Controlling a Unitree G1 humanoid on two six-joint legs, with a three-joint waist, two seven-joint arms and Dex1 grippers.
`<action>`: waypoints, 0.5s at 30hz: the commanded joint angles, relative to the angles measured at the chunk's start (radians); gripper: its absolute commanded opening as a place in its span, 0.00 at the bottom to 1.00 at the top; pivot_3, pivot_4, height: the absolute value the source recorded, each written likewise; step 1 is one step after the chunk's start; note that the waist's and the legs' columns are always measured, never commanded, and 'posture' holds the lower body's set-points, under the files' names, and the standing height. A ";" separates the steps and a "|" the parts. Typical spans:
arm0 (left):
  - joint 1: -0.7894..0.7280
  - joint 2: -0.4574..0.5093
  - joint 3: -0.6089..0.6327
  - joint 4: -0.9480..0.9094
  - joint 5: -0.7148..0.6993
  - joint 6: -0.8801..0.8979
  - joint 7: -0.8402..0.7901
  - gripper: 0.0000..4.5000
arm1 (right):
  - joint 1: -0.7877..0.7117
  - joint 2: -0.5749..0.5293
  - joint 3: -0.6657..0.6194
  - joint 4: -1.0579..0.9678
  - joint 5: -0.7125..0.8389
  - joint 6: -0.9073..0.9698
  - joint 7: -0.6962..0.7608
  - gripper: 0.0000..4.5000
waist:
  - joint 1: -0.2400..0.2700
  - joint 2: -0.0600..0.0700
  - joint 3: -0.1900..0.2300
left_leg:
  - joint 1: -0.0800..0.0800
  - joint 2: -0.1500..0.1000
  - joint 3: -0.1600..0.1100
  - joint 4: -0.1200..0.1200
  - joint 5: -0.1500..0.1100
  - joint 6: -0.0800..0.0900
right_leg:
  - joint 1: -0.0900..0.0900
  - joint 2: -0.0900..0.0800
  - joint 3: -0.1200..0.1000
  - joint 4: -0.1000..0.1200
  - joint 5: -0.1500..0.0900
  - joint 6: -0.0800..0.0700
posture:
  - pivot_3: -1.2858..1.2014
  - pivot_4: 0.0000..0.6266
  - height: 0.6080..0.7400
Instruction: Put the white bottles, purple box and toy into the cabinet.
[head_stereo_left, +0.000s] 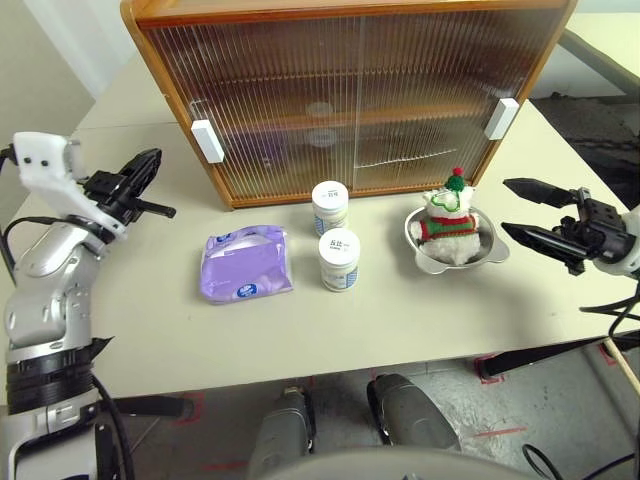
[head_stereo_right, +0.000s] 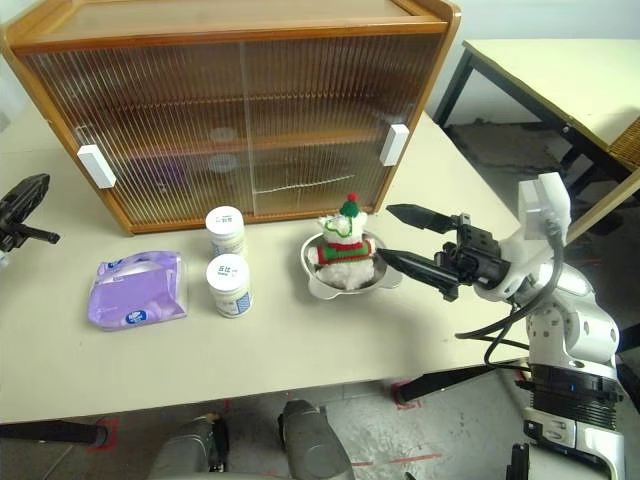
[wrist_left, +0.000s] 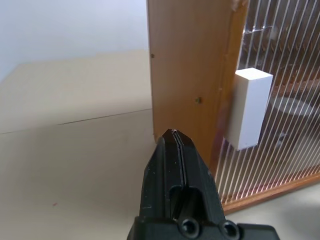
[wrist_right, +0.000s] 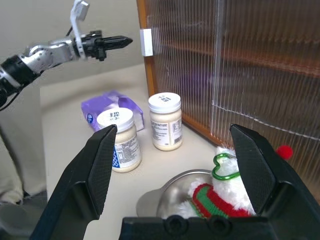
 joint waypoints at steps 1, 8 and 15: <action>-0.017 -0.015 -0.044 0.015 0.031 0.001 0.003 0.01 | 0.013 0.010 0.025 -0.043 -0.003 -0.024 -0.015 1.00 | -0.007 0.000 0.000 | 0.000 0.000 0.000 0.000 0.000 0.000 | 0.000 0.001 0.000 0.000 0.000 0.000 | 0.41 0.16 1.00; -0.042 -0.036 -0.065 0.016 0.066 -0.013 0.026 0.01 | 0.027 0.010 0.033 -0.095 0.023 -0.014 -0.028 1.00 | -0.024 0.000 0.000 | 0.000 0.000 -0.001 0.004 0.001 0.001 | 0.002 0.003 0.000 0.000 0.000 0.002 | 0.41 0.15 1.00; -0.059 -0.064 -0.097 0.025 0.089 -0.034 0.020 0.01 | 0.038 0.038 0.041 -0.114 0.044 -0.015 -0.057 1.00 | -0.024 -0.001 0.000 | -0.001 -0.002 -0.002 0.009 0.001 0.002 | 0.005 0.003 0.000 0.000 0.000 0.003 | 0.41 0.15 1.00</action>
